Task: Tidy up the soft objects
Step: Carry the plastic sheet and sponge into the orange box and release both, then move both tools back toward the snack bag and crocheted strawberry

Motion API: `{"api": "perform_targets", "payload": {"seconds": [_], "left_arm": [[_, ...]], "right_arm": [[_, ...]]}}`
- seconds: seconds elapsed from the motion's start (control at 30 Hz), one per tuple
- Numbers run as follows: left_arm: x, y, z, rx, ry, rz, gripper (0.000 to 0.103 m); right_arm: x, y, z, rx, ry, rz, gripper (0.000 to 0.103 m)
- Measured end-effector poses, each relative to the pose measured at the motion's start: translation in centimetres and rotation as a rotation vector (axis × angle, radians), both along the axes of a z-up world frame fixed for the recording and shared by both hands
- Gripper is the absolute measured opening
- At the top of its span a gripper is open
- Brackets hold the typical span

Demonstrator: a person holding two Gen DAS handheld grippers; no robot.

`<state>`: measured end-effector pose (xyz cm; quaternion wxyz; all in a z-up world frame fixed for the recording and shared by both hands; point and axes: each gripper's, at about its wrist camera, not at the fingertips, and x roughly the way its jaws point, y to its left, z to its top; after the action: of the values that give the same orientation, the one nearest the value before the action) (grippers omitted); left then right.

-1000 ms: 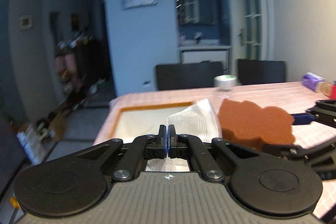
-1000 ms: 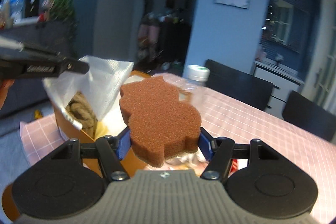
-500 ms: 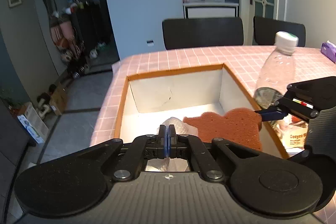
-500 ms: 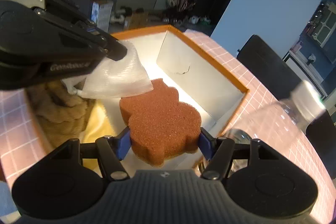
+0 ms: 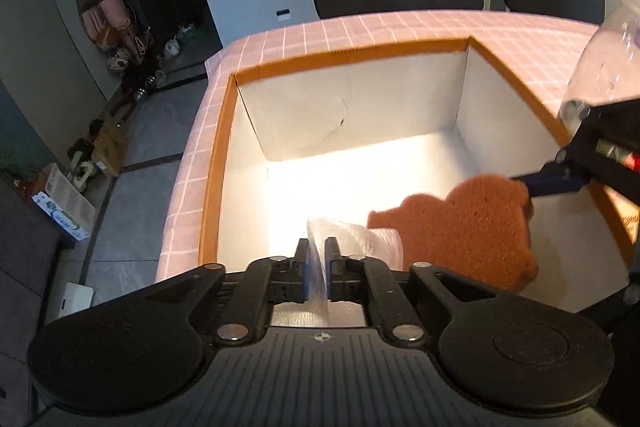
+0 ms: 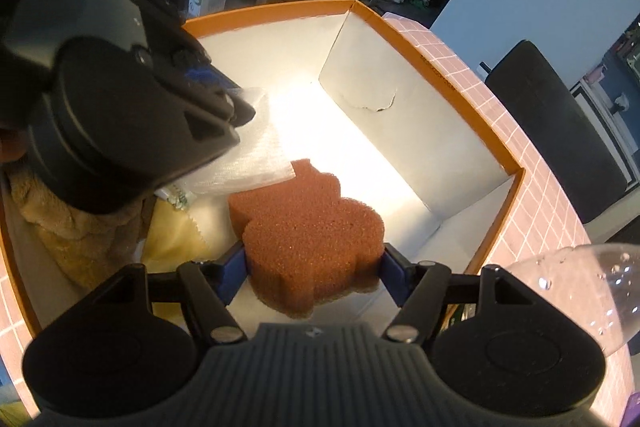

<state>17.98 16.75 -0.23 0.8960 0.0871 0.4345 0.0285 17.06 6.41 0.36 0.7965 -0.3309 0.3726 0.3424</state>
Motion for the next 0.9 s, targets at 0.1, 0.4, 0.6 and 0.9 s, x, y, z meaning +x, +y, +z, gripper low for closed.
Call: {"api": "perform_targets", "payload": {"seconds": [0.1,0.4,0.6,0.9], "left_arm": [[-0.4,-0.2,0.0,0.023,-0.002,-0.007,0.017],[-0.5,-0.2,1.6,0.039,-0.035,-0.002,0.034],[-1.3,-1.0,3.1,0.04,-0.077,-0.014,0.034],[-3.7,-2.0,5.8,0.073,-0.156,-0.039,0.034]], "right_arm": [[0.4,0.5,-0.1,-0.02,-0.002,0.015,0.071],[0.5,0.5,0.6,-0.018,0.021,0.053,0.082],[-0.6,0.0,1.6,0.005,-0.008,0.063,0.082],[-2.4,-3.5,4.0,0.1,-0.077,0.037,0.082]]}}
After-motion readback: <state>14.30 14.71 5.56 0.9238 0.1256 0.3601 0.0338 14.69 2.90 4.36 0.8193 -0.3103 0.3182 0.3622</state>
